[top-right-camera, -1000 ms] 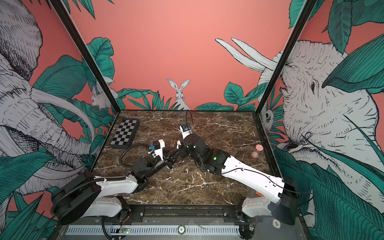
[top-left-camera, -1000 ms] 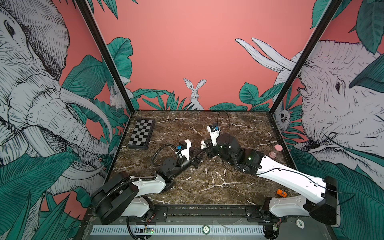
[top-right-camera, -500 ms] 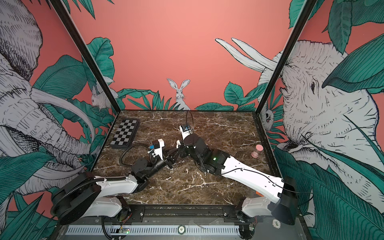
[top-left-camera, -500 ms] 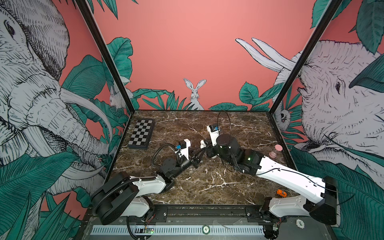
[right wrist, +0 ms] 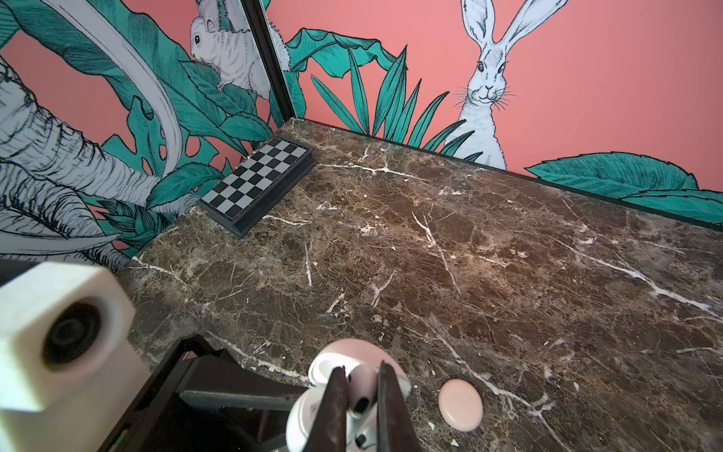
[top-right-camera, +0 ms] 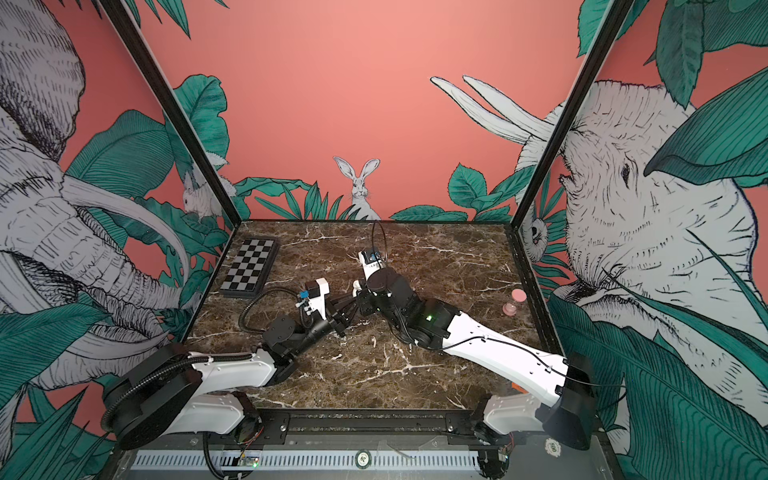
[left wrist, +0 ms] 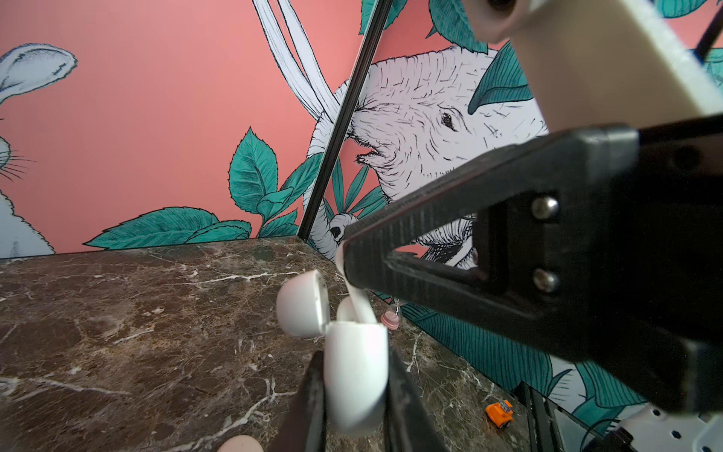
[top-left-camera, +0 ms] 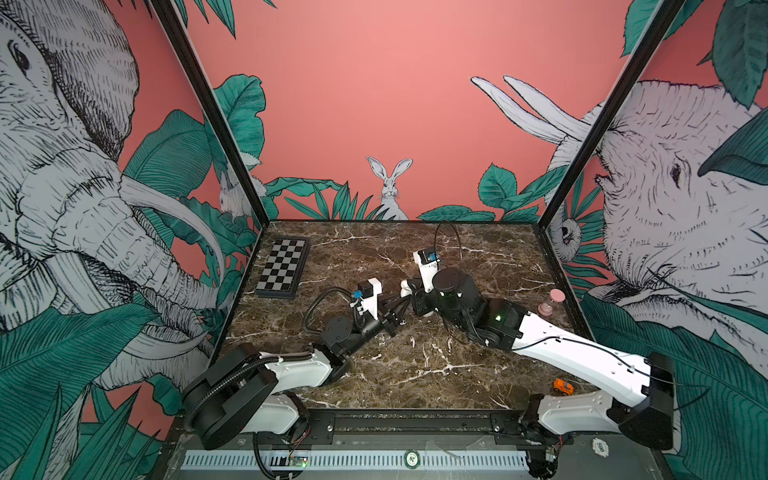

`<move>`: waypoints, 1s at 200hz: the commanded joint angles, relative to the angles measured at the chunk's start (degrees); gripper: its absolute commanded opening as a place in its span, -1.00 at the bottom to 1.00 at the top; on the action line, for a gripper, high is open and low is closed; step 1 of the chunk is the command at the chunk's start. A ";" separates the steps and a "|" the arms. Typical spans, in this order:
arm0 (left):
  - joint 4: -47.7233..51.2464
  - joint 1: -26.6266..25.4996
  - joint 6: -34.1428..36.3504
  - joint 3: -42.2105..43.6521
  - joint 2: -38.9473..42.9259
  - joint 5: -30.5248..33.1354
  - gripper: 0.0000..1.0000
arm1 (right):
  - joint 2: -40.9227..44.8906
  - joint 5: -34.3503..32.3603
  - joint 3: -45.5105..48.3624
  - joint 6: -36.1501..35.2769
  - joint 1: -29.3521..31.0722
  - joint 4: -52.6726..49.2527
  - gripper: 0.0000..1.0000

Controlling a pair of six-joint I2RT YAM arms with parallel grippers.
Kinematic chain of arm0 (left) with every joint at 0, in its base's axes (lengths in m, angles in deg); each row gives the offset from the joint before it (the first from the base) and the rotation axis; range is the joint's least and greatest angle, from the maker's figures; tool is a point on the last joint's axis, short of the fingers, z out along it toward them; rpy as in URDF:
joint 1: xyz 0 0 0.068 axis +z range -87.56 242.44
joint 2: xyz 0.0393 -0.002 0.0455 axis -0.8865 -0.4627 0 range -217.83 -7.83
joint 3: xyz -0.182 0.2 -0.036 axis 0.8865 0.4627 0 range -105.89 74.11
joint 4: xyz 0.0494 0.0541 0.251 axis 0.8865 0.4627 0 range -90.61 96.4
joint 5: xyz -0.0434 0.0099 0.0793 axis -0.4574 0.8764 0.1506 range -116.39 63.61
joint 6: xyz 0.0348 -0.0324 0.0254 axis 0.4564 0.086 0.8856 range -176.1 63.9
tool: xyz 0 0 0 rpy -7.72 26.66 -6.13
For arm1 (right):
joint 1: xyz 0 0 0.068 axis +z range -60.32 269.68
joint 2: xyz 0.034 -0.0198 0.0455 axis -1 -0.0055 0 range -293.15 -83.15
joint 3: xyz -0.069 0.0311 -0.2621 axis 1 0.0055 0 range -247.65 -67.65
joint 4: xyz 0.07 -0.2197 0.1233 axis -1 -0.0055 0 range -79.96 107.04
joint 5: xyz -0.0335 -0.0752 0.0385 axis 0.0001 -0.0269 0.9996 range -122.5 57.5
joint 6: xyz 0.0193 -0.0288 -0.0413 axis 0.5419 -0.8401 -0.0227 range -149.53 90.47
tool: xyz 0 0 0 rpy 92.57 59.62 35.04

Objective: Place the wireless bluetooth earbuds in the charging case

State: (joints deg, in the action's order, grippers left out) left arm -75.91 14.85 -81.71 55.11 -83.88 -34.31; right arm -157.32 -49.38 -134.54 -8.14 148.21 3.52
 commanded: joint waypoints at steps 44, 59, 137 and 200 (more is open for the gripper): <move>-5.04 0.56 2.88 -0.33 2.96 3.47 -1.00 | 1.35 1.51 1.96 0.05 0.99 -4.63 -0.84; -5.08 0.56 3.11 -0.25 3.26 3.72 -1.00 | 1.49 1.37 2.14 0.06 0.98 -4.61 -0.84; -5.03 0.42 4.45 -0.15 3.58 3.00 -1.00 | 1.39 1.28 2.21 0.50 0.98 -5.18 -0.86; -5.03 0.44 7.27 0.29 5.12 1.65 -1.00 | 1.63 0.90 2.38 0.70 0.99 -5.33 -0.87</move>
State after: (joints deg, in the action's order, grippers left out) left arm -74.27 14.96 -76.11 55.63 -82.11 -32.95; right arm -156.03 -47.96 -133.47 -7.84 149.10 2.56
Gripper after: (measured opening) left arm 0.224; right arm 0.089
